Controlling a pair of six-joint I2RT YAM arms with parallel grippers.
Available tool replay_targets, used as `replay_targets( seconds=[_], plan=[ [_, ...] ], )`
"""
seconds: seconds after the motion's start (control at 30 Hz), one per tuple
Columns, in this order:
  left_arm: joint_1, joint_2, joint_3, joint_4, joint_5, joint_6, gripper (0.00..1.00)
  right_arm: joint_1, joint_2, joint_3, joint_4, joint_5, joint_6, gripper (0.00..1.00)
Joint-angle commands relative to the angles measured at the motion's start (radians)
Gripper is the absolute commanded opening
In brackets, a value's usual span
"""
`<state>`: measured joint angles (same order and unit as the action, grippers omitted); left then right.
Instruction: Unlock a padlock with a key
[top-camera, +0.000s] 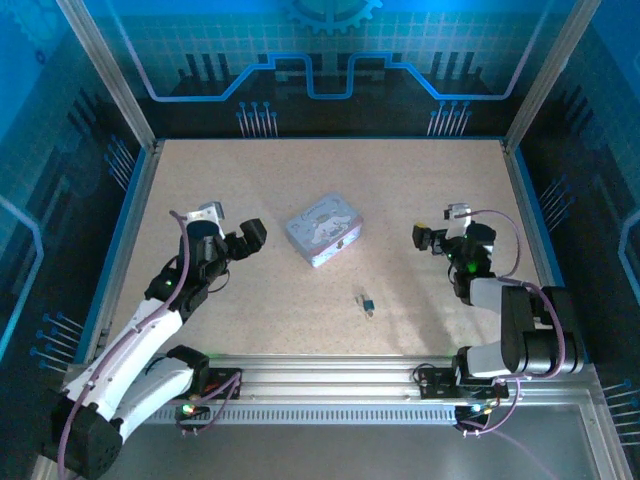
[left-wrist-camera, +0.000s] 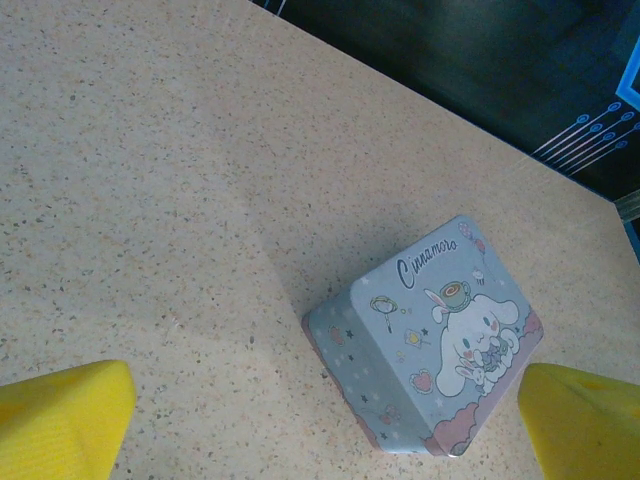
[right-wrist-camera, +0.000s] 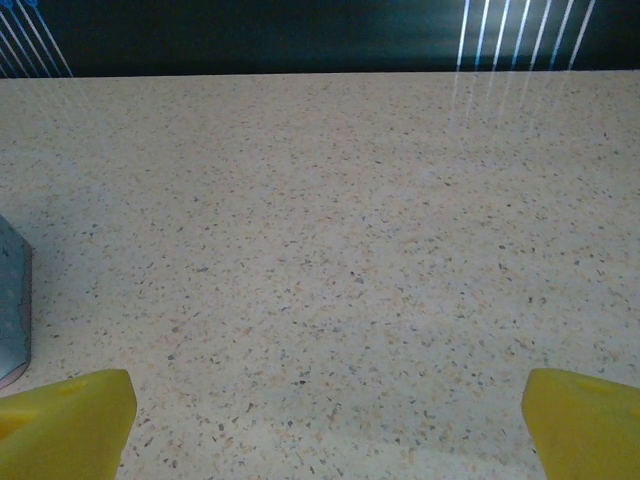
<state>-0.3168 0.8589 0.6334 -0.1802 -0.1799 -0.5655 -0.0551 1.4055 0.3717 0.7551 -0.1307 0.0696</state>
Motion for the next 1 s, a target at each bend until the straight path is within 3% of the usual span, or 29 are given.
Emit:
replay_targets(
  seconds=[0.0, 0.7, 0.77, 0.97],
  plan=[
    [0.010, 0.009, 0.046, 0.008, -0.006, 0.021, 0.99, 0.021, 0.019, -0.004, 0.050, 0.022, -0.031, 1.00],
    [0.017, 0.026, 0.067, -0.004, -0.036, 0.080, 0.99, 0.093, 0.098, 0.065, -0.008, 0.117, -0.080, 1.00],
    [0.021, 0.030, 0.071, -0.011, -0.071, 0.121, 0.99, 0.092, 0.098, 0.063, -0.008, 0.118, -0.081, 1.00],
    [0.056, 0.052, 0.087, -0.077, -0.320, 0.230, 0.99, 0.095, 0.098, 0.062, -0.008, 0.123, -0.082, 1.00]
  ],
)
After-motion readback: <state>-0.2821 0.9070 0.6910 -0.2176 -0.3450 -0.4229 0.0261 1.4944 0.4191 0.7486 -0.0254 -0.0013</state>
